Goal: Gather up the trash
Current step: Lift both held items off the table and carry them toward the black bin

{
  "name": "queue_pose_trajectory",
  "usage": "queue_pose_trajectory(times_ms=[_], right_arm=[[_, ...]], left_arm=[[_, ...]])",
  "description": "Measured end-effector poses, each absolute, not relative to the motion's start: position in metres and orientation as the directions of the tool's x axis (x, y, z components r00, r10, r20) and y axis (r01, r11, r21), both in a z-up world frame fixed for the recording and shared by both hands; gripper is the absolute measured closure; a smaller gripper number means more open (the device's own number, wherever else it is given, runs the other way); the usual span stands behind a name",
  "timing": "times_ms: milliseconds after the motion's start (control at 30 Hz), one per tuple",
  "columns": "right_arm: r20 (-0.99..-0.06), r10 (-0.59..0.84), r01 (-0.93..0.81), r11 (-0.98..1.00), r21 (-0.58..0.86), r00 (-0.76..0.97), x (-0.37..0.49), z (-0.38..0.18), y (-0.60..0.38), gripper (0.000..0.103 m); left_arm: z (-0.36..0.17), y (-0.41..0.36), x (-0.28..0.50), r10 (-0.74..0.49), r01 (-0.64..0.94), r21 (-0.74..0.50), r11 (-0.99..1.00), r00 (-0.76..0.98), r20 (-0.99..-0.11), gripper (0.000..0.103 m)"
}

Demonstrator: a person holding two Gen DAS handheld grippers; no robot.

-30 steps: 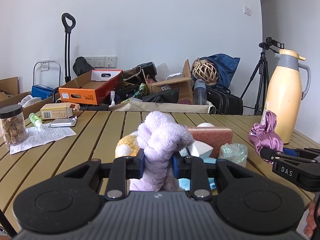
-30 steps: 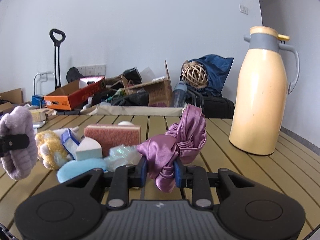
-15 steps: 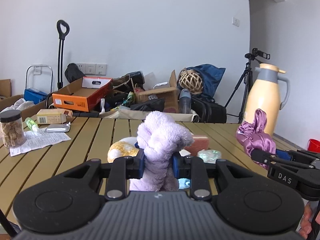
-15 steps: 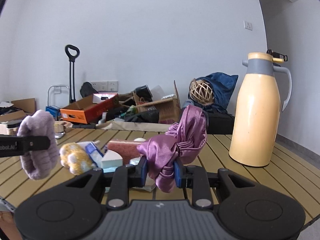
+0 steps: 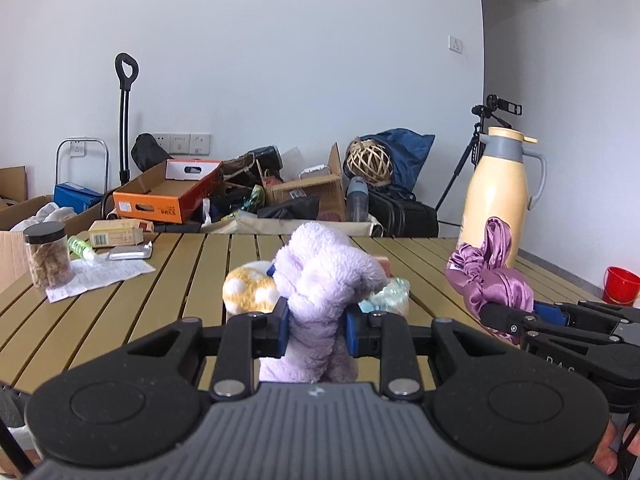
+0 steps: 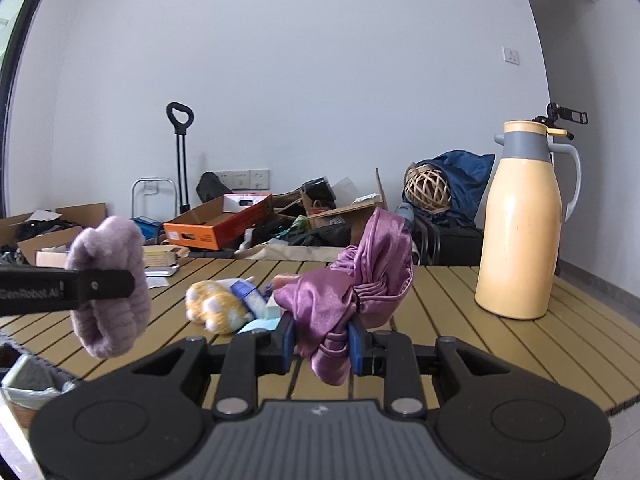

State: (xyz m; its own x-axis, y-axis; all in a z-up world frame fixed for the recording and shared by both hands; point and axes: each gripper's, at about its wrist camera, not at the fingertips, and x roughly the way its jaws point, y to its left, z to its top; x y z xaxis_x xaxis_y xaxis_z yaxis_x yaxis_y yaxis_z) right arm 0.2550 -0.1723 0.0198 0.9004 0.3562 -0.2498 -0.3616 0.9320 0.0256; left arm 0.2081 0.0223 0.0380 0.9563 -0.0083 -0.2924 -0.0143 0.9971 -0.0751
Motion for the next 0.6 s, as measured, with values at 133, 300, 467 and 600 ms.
queue_pose_trajectory(times_ms=[133, 300, 467, 600], right_arm=[[-0.257, 0.372, -0.377, 0.926, 0.031, 0.892, 0.234, 0.021, -0.174, 0.078], [-0.259, 0.387, -0.393, 0.919, 0.03, 0.885, 0.207, 0.024, -0.178, 0.078], [-0.279, 0.402, -0.411, 0.911, 0.03, 0.872, 0.182, 0.024, -0.182, 0.078], [-0.301, 0.416, -0.428, 0.903, 0.031, 0.858, 0.163, 0.022, -0.186, 0.078]], left_arm=[[0.039, 0.02, 0.189, -0.011, -0.012, -0.075, 0.997, 0.954, -0.301, 0.077], [0.042, 0.016, 0.166, -0.011, -0.01, -0.067, 0.998, 0.952, -0.305, 0.077], [0.041, 0.012, 0.146, -0.014, -0.005, -0.059, 0.998, 0.948, -0.319, 0.077], [0.038, 0.008, 0.129, -0.02, 0.003, -0.052, 0.999, 0.943, -0.333, 0.077]])
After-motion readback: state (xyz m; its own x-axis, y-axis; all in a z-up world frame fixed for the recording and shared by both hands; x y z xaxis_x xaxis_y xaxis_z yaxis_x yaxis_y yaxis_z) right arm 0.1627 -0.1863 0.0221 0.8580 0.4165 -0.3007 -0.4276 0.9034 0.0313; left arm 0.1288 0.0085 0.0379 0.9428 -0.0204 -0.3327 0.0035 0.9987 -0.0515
